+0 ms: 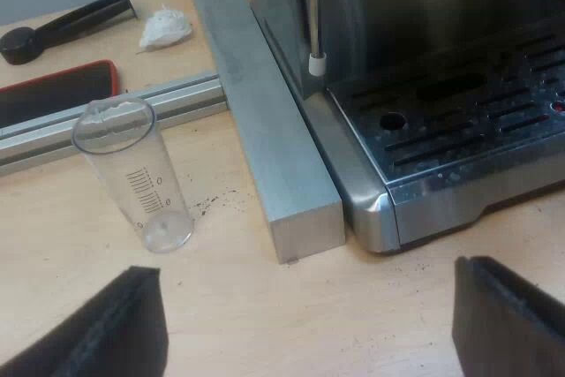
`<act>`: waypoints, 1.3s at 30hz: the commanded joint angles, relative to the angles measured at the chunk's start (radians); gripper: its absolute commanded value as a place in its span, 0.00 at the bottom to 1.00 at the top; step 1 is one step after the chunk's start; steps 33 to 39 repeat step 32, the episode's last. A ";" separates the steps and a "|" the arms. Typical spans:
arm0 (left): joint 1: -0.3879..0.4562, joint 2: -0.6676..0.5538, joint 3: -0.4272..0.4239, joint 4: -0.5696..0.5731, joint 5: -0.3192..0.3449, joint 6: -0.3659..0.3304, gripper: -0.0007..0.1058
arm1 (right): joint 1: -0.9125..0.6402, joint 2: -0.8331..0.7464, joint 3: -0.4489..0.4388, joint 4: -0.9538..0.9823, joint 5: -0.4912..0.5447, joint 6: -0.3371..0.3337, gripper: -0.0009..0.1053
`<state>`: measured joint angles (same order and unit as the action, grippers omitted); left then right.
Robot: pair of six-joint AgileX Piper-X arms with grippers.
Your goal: Put the handle in the coffee machine
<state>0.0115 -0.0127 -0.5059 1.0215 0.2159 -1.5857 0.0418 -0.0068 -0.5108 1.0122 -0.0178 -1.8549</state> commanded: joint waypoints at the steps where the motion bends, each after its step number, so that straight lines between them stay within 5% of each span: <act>1: 0.000 -0.137 -0.004 -0.014 -0.004 -0.010 0.65 | -0.004 -0.040 -0.004 -0.008 -0.008 -0.005 0.76; 39: -0.058 -0.141 -0.004 -0.014 -0.004 -0.010 0.65 | -0.004 -0.040 -0.004 -0.008 -0.008 -0.005 0.76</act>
